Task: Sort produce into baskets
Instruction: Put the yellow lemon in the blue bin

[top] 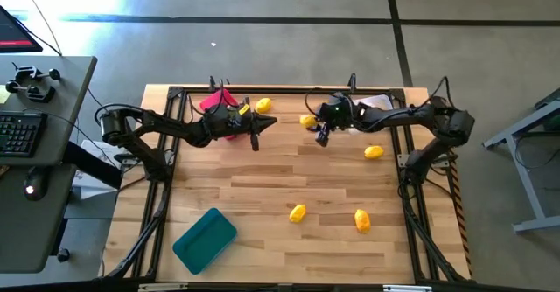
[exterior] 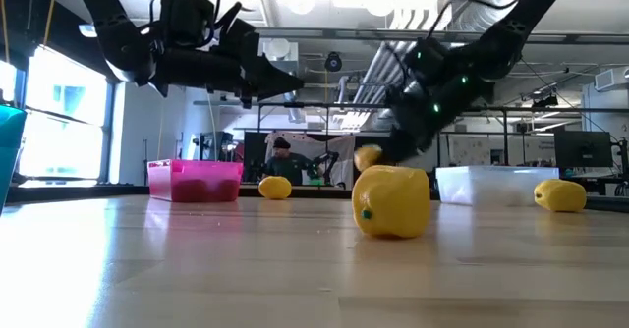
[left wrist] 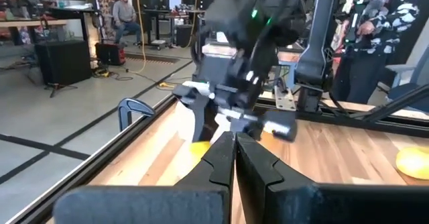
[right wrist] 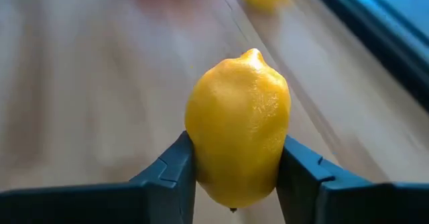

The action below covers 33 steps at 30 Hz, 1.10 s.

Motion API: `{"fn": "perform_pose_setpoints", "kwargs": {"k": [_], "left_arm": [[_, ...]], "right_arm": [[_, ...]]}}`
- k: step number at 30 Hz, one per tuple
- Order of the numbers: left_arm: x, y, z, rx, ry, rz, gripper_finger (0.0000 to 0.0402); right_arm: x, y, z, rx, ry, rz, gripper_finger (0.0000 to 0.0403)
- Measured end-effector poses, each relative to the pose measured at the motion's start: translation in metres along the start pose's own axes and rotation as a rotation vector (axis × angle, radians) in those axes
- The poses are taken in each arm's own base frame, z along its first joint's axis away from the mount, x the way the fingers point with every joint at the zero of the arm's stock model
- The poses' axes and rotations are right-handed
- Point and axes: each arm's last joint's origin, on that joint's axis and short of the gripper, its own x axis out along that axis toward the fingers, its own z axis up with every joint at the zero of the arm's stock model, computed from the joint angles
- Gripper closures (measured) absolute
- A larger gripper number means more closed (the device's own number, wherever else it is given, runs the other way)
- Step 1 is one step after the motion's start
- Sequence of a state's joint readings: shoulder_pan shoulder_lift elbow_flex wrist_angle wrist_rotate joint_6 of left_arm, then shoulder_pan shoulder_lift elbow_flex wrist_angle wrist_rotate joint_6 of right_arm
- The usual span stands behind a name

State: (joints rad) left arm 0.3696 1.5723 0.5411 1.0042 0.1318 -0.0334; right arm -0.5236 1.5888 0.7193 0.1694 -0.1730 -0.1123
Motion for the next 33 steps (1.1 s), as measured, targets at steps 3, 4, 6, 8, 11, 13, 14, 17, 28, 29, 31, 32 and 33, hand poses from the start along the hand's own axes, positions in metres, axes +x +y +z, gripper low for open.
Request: {"fn": "perform_pose_setpoints", "kwargs": {"k": [3, 4, 6, 8, 11, 13, 14, 17, 28, 29, 31, 32, 33], "left_arm": [[0.001, -0.004, -0.001, 0.013, 0.005, 0.002, 0.0397], [0.001, -0.007, -0.001, 0.034, 0.007, 0.003, 0.0393], [0.002, -0.014, -0.001, 0.079, 0.009, -0.004, 0.0379], [0.003, -0.022, 0.000, 0.127, 0.007, -0.019, 0.0360], [0.005, -0.032, 0.002, 0.165, 0.005, -0.041, 0.0322], [0.007, -0.038, 0.003, 0.178, 0.015, -0.028, 0.0293], [0.009, -0.040, 0.003, 0.183, 0.029, -0.011, 0.0278], [0.012, -0.045, 0.002, 0.203, 0.085, 0.050, 0.0235], [0.015, -0.055, 0.002, 0.178, 0.125, -0.024, 0.0154], [0.015, -0.056, 0.001, 0.177, 0.128, -0.053, 0.0154], [0.014, -0.058, 0.000, 0.174, 0.142, -0.114, 0.0154], [0.014, -0.058, -0.001, 0.170, 0.145, -0.138, 0.0153], [0.014, -0.059, -0.001, 0.160, 0.147, -0.155, 0.0153]], "right_arm": [[-0.002, 0.014, 0.014, -0.050, -0.126, 0.086, 0.0266], [-0.002, 0.019, 0.018, -0.067, -0.162, 0.108, 0.0266], [-0.002, 0.029, 0.023, -0.106, -0.209, 0.139, 0.0266], [-0.002, 0.039, 0.026, -0.137, -0.239, 0.159, 0.0266], [-0.002, 0.051, 0.031, -0.163, -0.285, 0.176, 0.0265], [-0.003, 0.058, 0.033, -0.177, -0.303, 0.194, 0.0265], [-0.003, 0.062, 0.033, -0.181, -0.306, 0.204, 0.0265], [-0.003, 0.071, 0.034, -0.188, -0.322, 0.224, 0.0265], [-0.004, 0.088, 0.035, -0.232, -0.340, 0.242, 0.0265], [-0.004, 0.089, 0.035, -0.235, -0.348, 0.244, 0.0265], [-0.005, 0.092, 0.037, -0.239, -0.367, 0.256, 0.0265], [-0.006, 0.093, 0.037, -0.241, -0.370, 0.261, 0.0265], [-0.006, 0.094, 0.037, -0.244, -0.376, 0.264, 0.0265]]}}
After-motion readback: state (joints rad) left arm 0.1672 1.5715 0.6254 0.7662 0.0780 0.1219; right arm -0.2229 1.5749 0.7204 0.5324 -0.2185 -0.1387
